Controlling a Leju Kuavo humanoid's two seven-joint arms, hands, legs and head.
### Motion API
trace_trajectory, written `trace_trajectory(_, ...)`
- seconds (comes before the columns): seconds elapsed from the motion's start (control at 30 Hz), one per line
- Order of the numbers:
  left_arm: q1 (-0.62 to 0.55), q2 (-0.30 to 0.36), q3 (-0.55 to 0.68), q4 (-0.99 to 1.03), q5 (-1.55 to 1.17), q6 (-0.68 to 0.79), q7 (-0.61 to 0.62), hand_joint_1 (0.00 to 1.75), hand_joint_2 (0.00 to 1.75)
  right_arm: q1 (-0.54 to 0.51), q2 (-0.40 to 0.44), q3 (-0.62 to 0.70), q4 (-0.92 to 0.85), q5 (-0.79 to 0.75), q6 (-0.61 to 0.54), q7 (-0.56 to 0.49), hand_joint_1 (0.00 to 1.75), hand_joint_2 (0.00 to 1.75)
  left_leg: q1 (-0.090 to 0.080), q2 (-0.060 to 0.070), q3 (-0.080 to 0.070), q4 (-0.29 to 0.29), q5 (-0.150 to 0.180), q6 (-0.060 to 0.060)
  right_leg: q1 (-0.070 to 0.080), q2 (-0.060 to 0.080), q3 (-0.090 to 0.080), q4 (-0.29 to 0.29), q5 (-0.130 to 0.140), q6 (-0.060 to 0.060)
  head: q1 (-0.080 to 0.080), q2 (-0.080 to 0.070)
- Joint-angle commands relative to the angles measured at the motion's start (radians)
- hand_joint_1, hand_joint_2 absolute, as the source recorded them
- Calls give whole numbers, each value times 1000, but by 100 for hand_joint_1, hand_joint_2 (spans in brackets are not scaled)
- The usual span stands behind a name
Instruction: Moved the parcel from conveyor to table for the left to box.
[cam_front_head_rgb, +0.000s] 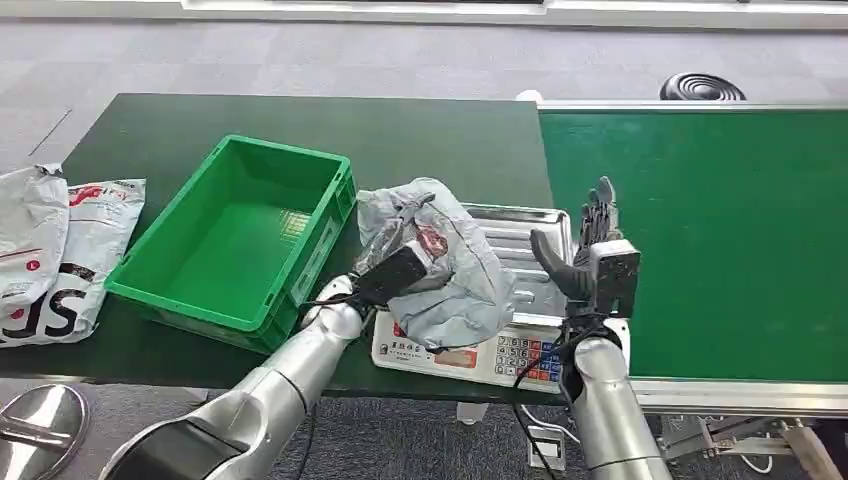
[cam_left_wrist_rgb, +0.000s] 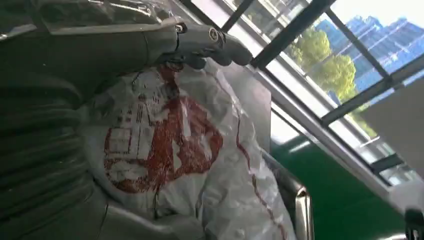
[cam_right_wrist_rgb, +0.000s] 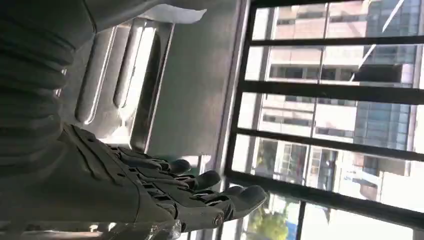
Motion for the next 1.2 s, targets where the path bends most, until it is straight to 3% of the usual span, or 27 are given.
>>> trace_trajectory(0.03,-48,2,-375,109,-32,-98,83,0,175,-246,-48,-198,528,-138,167,-53,0,175,0,1,6,-2,-1,0,1,0,7,-3,0,0,0,0)
trace_trajectory(0.37,-85,2,-623,137,-189,-269,185,0,175,-193,-67,-246,436,-158,177,-65,0,175,0,-2,5,-2,-1,1,0,-3,6,-2,-2,0,0,0)
trace_trajectory(0.4,-90,2,-641,134,-194,-255,190,28,175,-192,-65,-248,430,-161,188,-56,0,175,0,-3,3,-1,0,1,0,-3,4,-1,-1,1,0,0)
trace_trajectory(0.43,-92,2,-638,133,-187,-254,193,175,175,-192,-63,-247,428,-161,189,-56,0,175,0,-3,6,-2,-1,1,0,-3,7,-2,-2,1,0,0)
trace_trajectory(0.8,-102,2,-622,123,-142,-209,196,175,175,-184,-61,-242,415,-160,197,-54,0,175,0,0,11,-4,0,1,0,-2,12,-4,-1,0,0,0)
trace_trajectory(0.97,-179,2,-586,108,12,-93,236,175,175,-108,-70,-211,338,-179,219,-59,0,175,0,-3,8,-1,0,1,1,-4,10,-1,-1,0,0,0)
trace_trajectory(1.2,-310,6,-451,91,108,14,239,175,175,-117,-53,-202,320,-198,231,-45,0,175,0,-1,5,0,0,1,0,-1,6,1,-1,0,0,0)
